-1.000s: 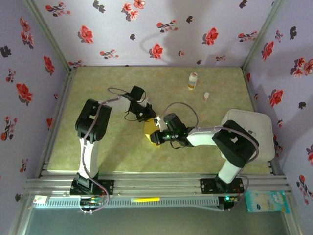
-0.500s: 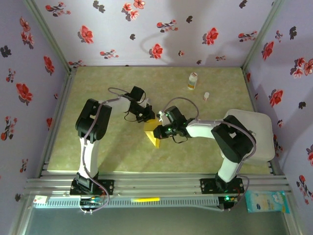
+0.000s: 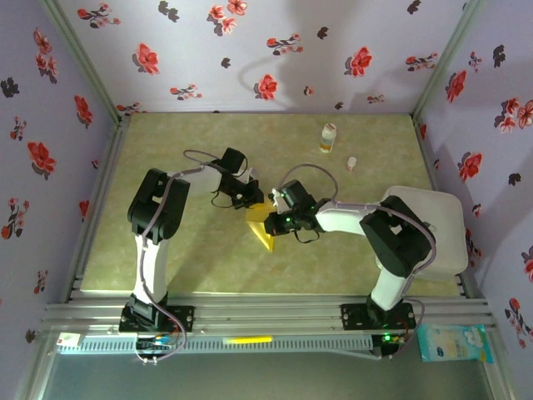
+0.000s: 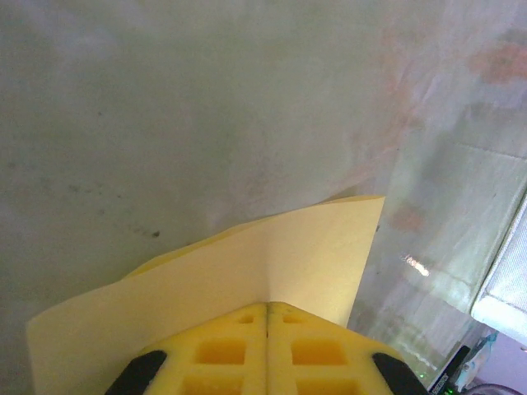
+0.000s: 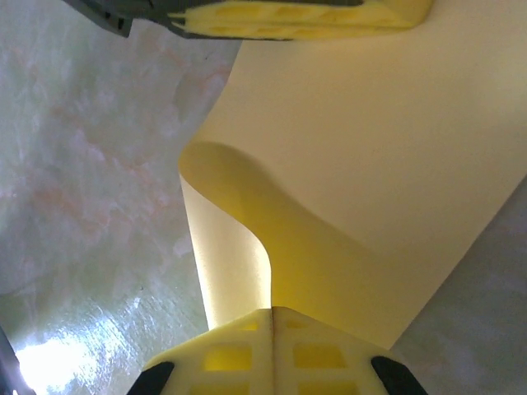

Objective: Fold a paper plane with a square sheet of paper (pick it up from the middle)
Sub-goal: Third fold the triangle at the center of the table.

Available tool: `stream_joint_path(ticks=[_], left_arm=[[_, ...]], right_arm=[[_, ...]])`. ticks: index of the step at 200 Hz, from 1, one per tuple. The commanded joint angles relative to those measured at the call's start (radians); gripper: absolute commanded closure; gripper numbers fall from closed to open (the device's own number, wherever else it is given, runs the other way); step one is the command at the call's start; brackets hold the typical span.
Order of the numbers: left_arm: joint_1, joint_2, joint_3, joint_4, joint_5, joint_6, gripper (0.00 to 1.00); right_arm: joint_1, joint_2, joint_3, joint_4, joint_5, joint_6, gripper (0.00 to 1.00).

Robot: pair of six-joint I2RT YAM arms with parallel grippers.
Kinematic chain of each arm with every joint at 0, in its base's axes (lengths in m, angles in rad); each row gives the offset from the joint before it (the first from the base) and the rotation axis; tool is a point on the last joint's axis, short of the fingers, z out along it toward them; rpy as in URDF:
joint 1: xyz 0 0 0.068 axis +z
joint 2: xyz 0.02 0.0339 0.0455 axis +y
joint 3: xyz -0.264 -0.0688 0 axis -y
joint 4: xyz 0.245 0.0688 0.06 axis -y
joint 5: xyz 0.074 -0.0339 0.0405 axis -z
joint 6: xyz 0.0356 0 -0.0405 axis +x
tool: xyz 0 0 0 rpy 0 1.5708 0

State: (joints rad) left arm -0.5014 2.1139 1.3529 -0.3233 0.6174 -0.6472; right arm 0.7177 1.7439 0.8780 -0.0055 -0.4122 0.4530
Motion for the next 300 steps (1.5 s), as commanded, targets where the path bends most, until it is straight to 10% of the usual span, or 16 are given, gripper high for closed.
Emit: stream_joint_path(ticks=[1,300], left_arm=[[-0.003,0.001,-0.035,-0.059,-0.06,0.006,0.94],[-0.004,-0.02,-0.056,-0.03,-0.061,-0.017,0.93]], right_arm=[[-0.006,0.013,0.051,-0.076,0.064,-0.038,1.0],[-0.004,0.07,0.073,-0.1,0.059,-0.037,1.0]])
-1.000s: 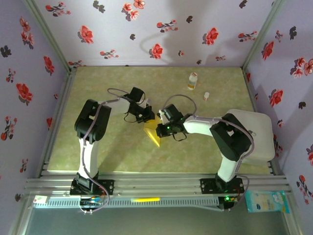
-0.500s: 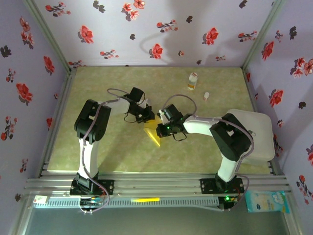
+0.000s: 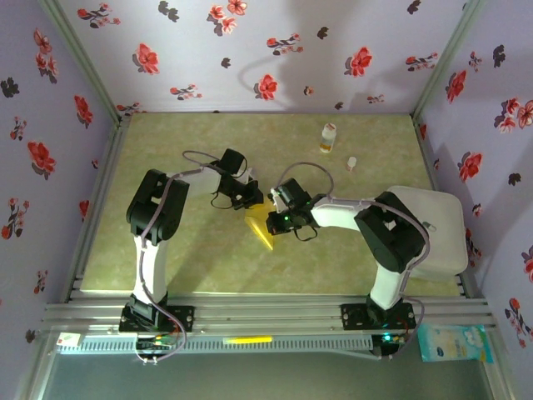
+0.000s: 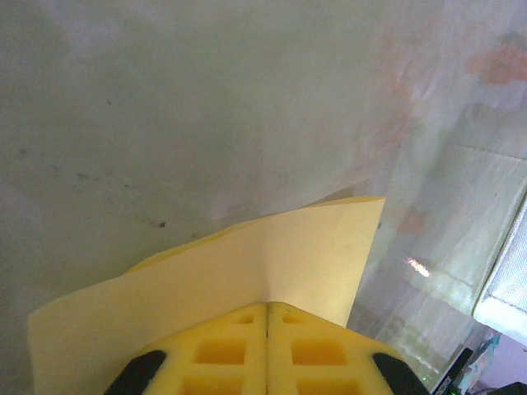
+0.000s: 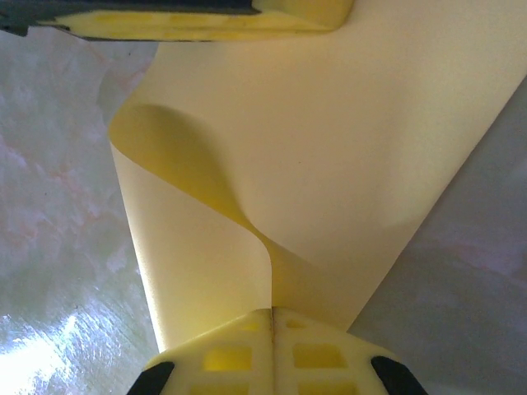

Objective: Fold a paper plane with a square sheet of paper (pick it up from the middle)
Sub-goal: Third fold the triangle at the center of the table.

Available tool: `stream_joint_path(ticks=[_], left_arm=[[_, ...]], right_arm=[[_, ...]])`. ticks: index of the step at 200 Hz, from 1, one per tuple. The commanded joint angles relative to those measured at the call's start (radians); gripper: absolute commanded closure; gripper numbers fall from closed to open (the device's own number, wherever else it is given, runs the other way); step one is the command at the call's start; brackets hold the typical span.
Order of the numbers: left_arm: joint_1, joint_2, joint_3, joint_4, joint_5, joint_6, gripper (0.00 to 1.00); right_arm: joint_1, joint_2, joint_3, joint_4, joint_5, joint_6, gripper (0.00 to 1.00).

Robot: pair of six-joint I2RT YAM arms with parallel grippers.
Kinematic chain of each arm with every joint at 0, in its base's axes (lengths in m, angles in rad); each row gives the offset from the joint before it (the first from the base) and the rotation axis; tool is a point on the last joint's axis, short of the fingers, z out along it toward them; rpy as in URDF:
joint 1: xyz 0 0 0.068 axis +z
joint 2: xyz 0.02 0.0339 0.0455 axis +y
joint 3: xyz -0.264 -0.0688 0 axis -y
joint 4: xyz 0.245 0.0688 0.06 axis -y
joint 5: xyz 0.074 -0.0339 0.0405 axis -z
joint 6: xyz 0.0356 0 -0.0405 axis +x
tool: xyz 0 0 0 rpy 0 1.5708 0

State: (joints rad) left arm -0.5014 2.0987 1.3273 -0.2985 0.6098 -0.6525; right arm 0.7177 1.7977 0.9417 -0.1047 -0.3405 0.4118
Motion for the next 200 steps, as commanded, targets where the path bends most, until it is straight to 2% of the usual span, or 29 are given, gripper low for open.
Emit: stream_joint_path(ticks=[1,72,127,200], left_arm=[[-0.004,-0.004,-0.03,-0.054,-0.053,-0.013,0.93],[-0.003,-0.005,-0.031,-0.052,-0.053,-0.014,0.94],[-0.003,-0.008,-0.033,-0.052,-0.053,-0.014,0.94],[-0.004,-0.019,-0.047,-0.027,-0.061,-0.027,0.94]], right_arm=[[-0.004,0.015,0.009,0.0,-0.013,0.005,1.0],[-0.005,-0.028,-0.01,0.023,-0.064,0.024,1.0],[-0.005,-0.02,-0.008,0.021,-0.004,0.027,1.0],[-0.004,-0.001,0.007,0.006,-0.012,0.013,1.0]])
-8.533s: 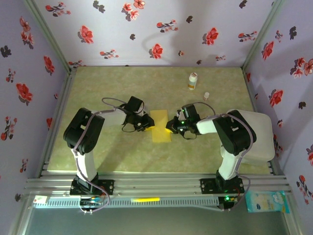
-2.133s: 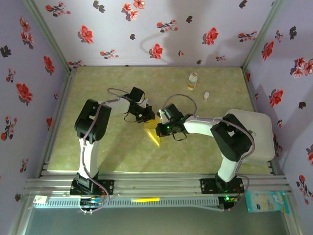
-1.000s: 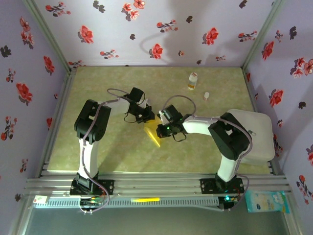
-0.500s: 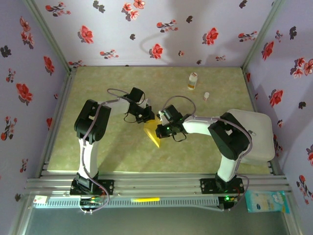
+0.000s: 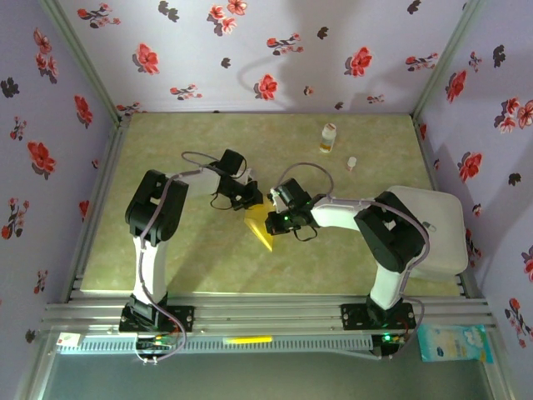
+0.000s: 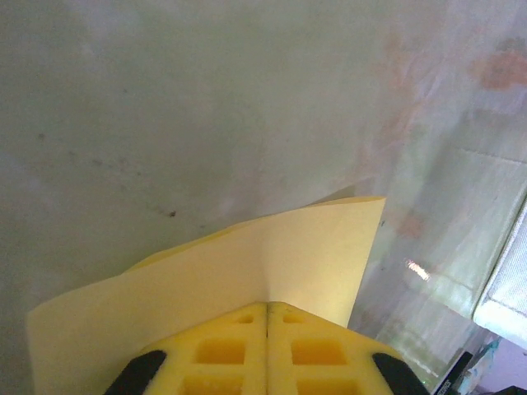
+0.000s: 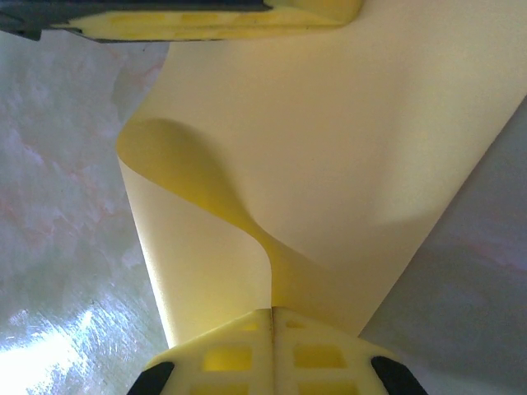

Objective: Fold a paper plane with a square sheet of paper (pick it up from the middle)
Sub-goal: Third fold the triangle at the center of the table.

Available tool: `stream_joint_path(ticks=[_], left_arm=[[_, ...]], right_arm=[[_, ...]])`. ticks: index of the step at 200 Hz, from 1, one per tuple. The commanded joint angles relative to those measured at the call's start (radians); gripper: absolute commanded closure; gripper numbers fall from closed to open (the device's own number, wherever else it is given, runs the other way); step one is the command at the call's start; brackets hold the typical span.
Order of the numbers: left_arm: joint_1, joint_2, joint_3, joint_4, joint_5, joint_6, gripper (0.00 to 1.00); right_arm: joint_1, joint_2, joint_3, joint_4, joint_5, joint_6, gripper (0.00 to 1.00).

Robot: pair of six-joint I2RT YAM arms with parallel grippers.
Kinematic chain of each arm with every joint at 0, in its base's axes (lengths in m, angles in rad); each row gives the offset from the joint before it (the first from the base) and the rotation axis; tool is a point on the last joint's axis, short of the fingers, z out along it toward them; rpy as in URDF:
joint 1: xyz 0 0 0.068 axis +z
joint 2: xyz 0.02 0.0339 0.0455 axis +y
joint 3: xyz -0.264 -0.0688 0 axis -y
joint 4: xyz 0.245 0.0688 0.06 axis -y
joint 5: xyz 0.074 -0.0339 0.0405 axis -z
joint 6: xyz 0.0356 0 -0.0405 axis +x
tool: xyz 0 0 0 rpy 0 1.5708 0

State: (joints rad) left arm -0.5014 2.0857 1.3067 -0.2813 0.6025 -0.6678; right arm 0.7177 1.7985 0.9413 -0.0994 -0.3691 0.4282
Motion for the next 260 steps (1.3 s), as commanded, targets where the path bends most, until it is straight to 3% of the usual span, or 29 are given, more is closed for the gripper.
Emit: stream_joint_path(ticks=[1,260], left_arm=[[-0.004,-0.006,-0.027,-0.044,-0.053,-0.012,0.94],[-0.004,-0.011,-0.037,-0.029,-0.059,-0.023,0.95]], right_arm=[[-0.004,-0.001,0.008,0.001,0.018,-0.003,1.0],[-0.003,0.002,-0.013,0.0,0.029,-0.01,1.0]])
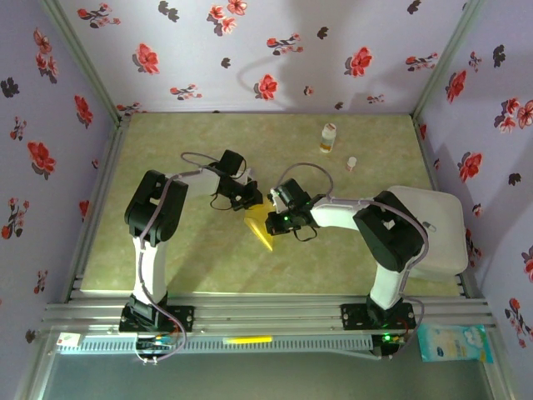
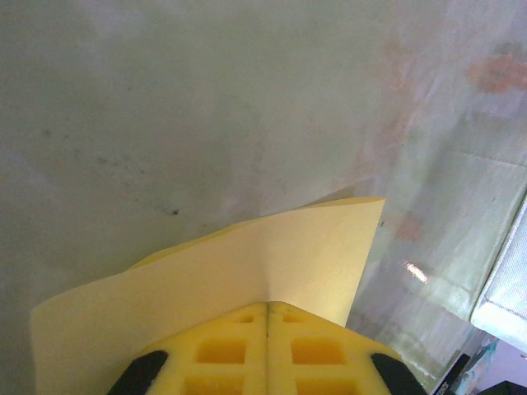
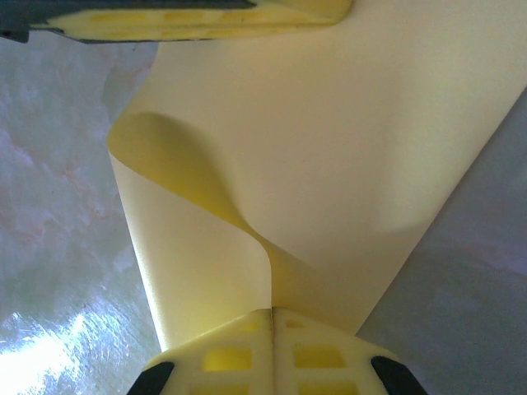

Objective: Fold a paper plane with a square sheet of paper (pick it up from the middle)
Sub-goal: Third fold the triangle at the center of the table.

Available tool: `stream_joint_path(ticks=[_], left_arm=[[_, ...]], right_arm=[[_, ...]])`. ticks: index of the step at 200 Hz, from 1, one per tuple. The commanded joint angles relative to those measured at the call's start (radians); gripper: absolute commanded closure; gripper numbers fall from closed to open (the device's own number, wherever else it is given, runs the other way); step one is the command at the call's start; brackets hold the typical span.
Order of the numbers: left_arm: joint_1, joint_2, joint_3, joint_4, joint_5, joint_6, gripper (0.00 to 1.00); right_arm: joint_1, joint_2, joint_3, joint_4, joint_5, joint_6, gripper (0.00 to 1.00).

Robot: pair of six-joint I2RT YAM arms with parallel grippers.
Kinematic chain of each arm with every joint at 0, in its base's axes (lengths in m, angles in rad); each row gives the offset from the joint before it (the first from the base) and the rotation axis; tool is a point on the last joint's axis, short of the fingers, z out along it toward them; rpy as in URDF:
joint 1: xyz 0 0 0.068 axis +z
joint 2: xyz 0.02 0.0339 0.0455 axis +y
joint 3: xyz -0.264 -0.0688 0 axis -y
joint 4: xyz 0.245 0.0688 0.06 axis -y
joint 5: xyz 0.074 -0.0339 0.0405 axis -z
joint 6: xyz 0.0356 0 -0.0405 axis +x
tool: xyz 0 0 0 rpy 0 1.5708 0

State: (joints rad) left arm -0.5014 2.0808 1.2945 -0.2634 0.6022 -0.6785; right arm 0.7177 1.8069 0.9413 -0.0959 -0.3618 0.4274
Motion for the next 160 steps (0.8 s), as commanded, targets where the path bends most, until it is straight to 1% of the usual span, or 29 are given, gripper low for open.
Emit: stream_joint_path(ticks=[1,51,73,99,131,160], left_arm=[[-0.004,-0.005,-0.024,-0.047,-0.059,-0.012,0.95],[-0.003,-0.012,-0.027,-0.041,-0.059,-0.018,0.95],[-0.003,-0.032,-0.031,-0.024,-0.067,-0.03,0.93],[-0.003,-0.084,-0.064,0.056,-0.075,-0.074,0.85],[-0.003,-0.134,-0.084,0.073,-0.097,-0.086,0.78],[-0.002,-0.175,-0.106,0.07,-0.101,-0.091,0.77]], right_arm=[[-0.003,-0.005,-0.011,-0.004,0.022,-0.009,1.0],[-0.001,0.014,-0.019,-0.005,0.025,-0.011,1.0],[-0.002,0.022,-0.014,-0.012,0.027,-0.017,1.0],[-0.002,0.028,-0.016,-0.005,0.022,-0.017,1.0],[-0.002,0.028,-0.013,-0.002,0.02,-0.016,1.0],[-0.003,0.031,-0.011,-0.006,0.019,-0.02,1.0]])
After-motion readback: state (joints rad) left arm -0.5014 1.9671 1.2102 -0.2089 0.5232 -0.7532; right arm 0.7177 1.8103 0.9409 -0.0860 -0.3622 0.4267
